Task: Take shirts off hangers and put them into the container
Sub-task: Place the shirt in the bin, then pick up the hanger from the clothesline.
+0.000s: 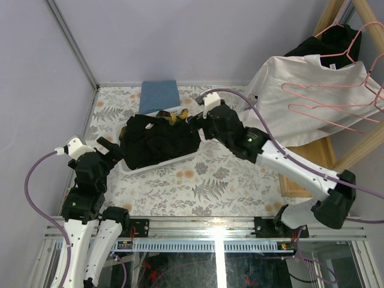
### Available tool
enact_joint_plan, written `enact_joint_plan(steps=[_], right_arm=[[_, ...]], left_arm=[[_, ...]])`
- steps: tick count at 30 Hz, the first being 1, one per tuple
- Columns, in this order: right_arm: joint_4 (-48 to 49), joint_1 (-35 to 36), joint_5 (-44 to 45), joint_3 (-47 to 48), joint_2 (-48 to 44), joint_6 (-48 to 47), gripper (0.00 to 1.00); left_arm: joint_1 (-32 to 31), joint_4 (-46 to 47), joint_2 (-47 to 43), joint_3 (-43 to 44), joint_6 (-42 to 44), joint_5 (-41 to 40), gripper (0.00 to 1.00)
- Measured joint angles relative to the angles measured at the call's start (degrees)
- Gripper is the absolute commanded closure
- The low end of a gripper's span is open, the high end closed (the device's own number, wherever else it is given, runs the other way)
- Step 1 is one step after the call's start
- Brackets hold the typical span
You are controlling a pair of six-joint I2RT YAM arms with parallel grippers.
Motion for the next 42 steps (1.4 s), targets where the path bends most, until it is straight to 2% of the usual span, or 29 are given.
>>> enact_joint_plan(steps=[6, 9, 14, 20, 25, 28, 31, 42], right_arm=[[0.66, 0.00, 8.50, -6.03, -8.59, 0.20, 0.06], [2.14, 0.02, 12.63, -11.28, -12.63, 0.90, 0.03], [1.49, 0.02, 22.56, -12.94, -14.29, 0.48, 0.02], [1.53, 0.00, 36.24, 1.25, -8.26, -2.97, 0.01], [4.61, -2.84, 40.72, 11.52, -3.30, -6.38, 0.02], [1.40, -8.70, 40.33, 22.84, 3.21, -4.11, 0.00], [-1.29, -12.74, 41.44, 29.38, 7.26, -0.83, 0.01], [-11.34, -18.67, 44.74, 40.68, 10.95, 13.70, 0.01]], left_arm=[[0.00, 0.20, 0.39, 0.00, 0.42, 1.73, 0.00], [0.00, 0.44, 0.39, -0.02, 0.96, 2.89, 0.00], [0.00, 0.72, 1.40, -0.04, 1.49, 4.68, 0.00], [0.00, 0.83, 2.38, -0.28, 1.64, 5.62, 0.00], [0.00, 0.83, 2.60, -0.31, 1.81, 5.95, 0.00], [0.00, 0.85, 2.73, -0.31, 1.84, 6.19, 0.00], [0.00, 0.85, 2.75, -0.31, 1.84, 6.21, 0.00], [0.00, 0.85, 2.67, -0.31, 1.86, 6.23, 0.00]])
